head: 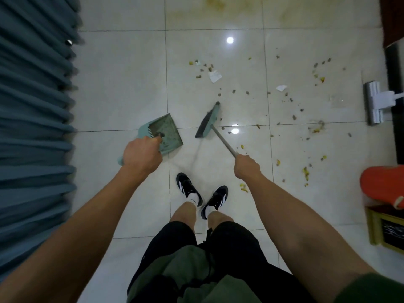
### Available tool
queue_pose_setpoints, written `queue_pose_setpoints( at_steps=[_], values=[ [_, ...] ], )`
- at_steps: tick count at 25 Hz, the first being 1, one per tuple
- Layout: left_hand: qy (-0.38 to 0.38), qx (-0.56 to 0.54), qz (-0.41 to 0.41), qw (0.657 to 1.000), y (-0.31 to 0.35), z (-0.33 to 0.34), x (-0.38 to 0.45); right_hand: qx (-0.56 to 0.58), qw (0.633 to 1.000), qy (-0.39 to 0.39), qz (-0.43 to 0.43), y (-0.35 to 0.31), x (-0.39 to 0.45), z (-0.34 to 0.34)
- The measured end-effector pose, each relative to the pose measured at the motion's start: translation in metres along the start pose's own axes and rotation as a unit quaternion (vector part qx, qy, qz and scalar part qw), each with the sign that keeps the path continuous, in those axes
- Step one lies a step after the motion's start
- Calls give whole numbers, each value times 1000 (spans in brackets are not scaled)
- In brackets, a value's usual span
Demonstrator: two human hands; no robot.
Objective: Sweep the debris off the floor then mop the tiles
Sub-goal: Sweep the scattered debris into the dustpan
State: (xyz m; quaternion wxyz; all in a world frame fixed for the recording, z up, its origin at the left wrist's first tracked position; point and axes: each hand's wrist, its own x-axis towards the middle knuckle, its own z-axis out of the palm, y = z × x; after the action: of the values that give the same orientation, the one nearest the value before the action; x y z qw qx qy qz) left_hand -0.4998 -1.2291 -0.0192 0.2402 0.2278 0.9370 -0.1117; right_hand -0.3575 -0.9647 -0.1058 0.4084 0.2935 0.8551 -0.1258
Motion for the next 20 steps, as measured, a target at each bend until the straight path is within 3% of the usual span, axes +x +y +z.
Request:
queue_pose_setpoints(
  at_steps=[8,13,20],
  values=[
    [14,49,66,997,82,-19,9,77,995,1,57,84,-38,10],
    [38,16,59,997,93,-36,17,109,991,33,70,109,-47,-3],
    [57,7,55,997,55,-60,47,101,993,59,31,63,-25,-39]
  ],
)
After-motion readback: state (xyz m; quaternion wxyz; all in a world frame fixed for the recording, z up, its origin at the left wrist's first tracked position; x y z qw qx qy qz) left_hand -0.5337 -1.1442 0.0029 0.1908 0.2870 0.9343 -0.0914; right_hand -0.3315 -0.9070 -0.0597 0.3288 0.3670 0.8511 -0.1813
